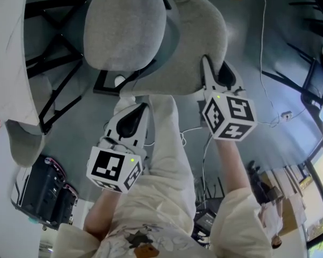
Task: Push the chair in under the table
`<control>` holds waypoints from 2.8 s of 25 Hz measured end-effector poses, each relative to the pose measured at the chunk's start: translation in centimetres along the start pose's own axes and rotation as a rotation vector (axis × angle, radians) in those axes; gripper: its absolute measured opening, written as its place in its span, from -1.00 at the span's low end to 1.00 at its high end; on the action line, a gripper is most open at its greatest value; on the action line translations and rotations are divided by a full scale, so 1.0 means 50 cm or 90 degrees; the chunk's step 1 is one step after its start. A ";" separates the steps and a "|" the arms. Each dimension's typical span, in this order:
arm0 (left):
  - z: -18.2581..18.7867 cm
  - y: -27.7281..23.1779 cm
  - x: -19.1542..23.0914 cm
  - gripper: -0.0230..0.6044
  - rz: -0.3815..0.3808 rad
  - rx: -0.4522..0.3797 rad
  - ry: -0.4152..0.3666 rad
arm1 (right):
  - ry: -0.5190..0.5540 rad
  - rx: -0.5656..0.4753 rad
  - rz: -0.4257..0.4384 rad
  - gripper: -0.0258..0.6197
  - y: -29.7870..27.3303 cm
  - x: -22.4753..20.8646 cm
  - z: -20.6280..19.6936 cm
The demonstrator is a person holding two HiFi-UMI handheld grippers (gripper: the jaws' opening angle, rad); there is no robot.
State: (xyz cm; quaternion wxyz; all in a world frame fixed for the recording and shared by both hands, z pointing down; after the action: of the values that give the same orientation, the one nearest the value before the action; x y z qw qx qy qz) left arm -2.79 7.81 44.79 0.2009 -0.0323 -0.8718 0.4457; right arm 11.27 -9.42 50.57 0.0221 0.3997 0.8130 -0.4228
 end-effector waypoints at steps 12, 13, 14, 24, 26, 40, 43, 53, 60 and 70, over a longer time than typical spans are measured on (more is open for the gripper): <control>0.011 0.029 0.077 -0.90 0.022 -0.013 0.019 | 0.019 0.009 0.022 -0.50 -0.060 0.078 0.017; 0.011 0.031 0.084 -0.90 0.022 -0.012 0.021 | 0.021 0.009 0.025 -0.50 -0.066 0.086 0.018; 0.012 0.032 0.092 -0.90 0.024 -0.013 0.024 | 0.022 0.010 0.028 -0.50 -0.073 0.094 0.020; 0.022 0.057 0.165 -0.90 0.038 -0.023 0.041 | 0.035 0.014 0.053 -0.49 -0.134 0.178 0.030; 0.023 0.066 0.184 -0.90 0.044 -0.025 0.047 | 0.040 0.018 0.059 -0.48 -0.148 0.199 0.033; 0.024 0.107 0.289 -0.90 0.067 -0.042 0.084 | 0.055 0.030 0.093 -0.47 -0.230 0.314 0.045; 0.019 0.112 0.313 -0.90 0.071 -0.041 0.093 | 0.059 0.030 0.099 -0.47 -0.247 0.338 0.047; 0.017 0.134 0.369 -0.90 0.078 -0.049 0.111 | 0.069 0.037 0.121 -0.45 -0.295 0.420 0.048; 0.013 0.143 0.413 -0.90 0.082 -0.049 0.123 | 0.072 0.037 0.105 -0.45 -0.319 0.439 0.055; 0.039 0.177 0.423 -0.90 0.091 -0.062 0.098 | 0.062 0.054 0.121 -0.44 -0.307 0.434 0.054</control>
State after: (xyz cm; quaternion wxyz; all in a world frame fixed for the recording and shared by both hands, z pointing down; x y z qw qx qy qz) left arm -24.02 16.63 43.60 0.2329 -0.1381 -0.8700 0.4120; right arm -14.57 -2.59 50.99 0.0055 0.4958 0.7530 -0.4326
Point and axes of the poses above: the fingertips, and each gripper's own axes: y backward along the fingers, x to its left, z out of its top, the point moved 5 cm from there along y, backward along the fingers, and after that the axes turned 13 degrees about z, right-handed, at the moved point
